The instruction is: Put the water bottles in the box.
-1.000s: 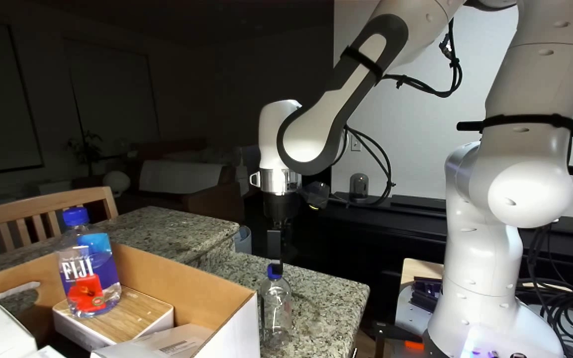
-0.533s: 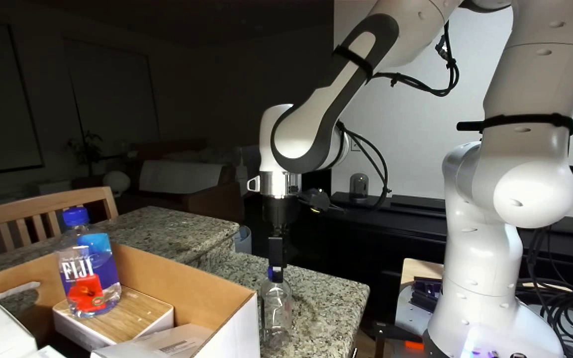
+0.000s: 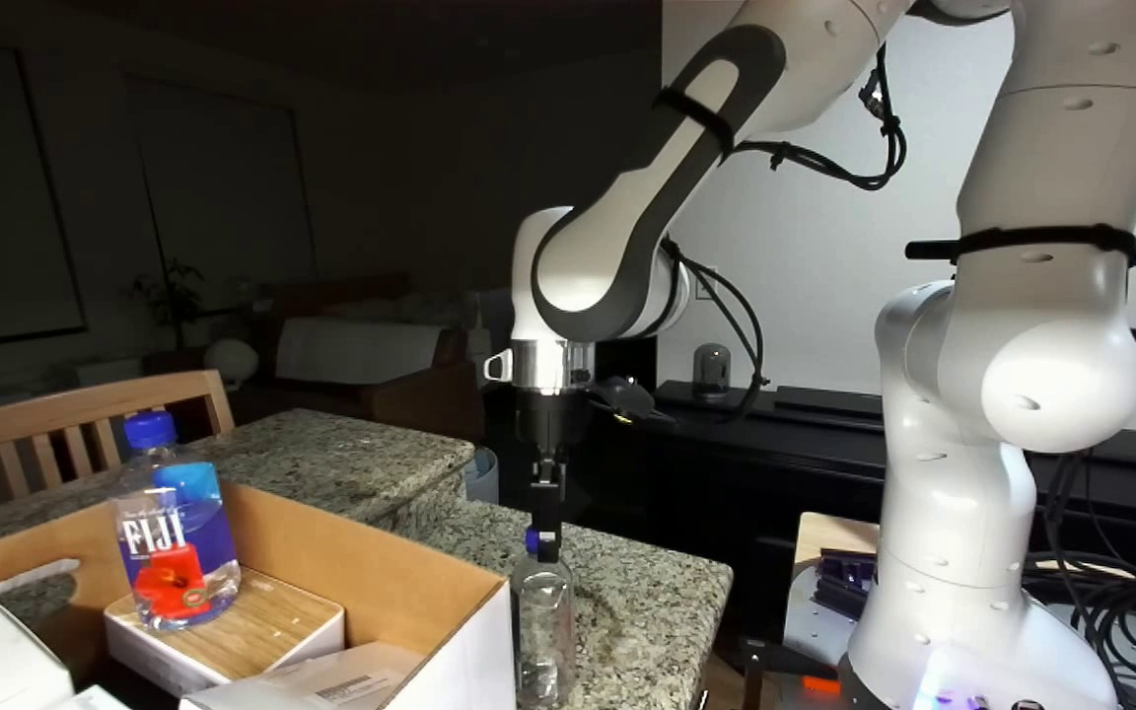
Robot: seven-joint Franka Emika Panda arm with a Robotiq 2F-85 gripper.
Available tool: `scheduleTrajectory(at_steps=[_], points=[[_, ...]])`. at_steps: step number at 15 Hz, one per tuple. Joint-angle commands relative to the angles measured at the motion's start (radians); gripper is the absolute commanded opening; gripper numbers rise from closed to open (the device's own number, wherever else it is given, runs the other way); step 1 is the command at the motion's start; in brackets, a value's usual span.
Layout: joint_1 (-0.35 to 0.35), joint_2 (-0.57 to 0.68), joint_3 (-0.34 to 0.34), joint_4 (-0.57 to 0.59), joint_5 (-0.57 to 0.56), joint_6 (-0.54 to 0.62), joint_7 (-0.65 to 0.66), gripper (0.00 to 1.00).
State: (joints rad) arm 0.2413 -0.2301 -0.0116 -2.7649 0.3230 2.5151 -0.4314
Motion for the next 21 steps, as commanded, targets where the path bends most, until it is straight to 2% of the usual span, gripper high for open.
scheduleTrajectory(at_steps=[1, 5, 7, 11, 13, 17, 21], points=[[0.001, -0.002, 0.016, -0.011, 0.003, 0.011, -0.021, 0.15], [-0.008, -0.016, 0.044, 0.000, -0.043, -0.010, 0.022, 0.15], [-0.025, -0.049, 0.066, 0.014, -0.108, -0.046, 0.083, 0.15], [-0.061, -0.134, 0.105, 0.081, -0.249, -0.178, 0.264, 0.15], [-0.076, -0.175, 0.115, 0.137, -0.283, -0.268, 0.338, 0.15], [-0.106, -0.231, 0.117, 0.267, -0.291, -0.425, 0.446, 0.15], [-0.121, -0.272, 0.120, 0.394, -0.270, -0.529, 0.519, 0.15]])
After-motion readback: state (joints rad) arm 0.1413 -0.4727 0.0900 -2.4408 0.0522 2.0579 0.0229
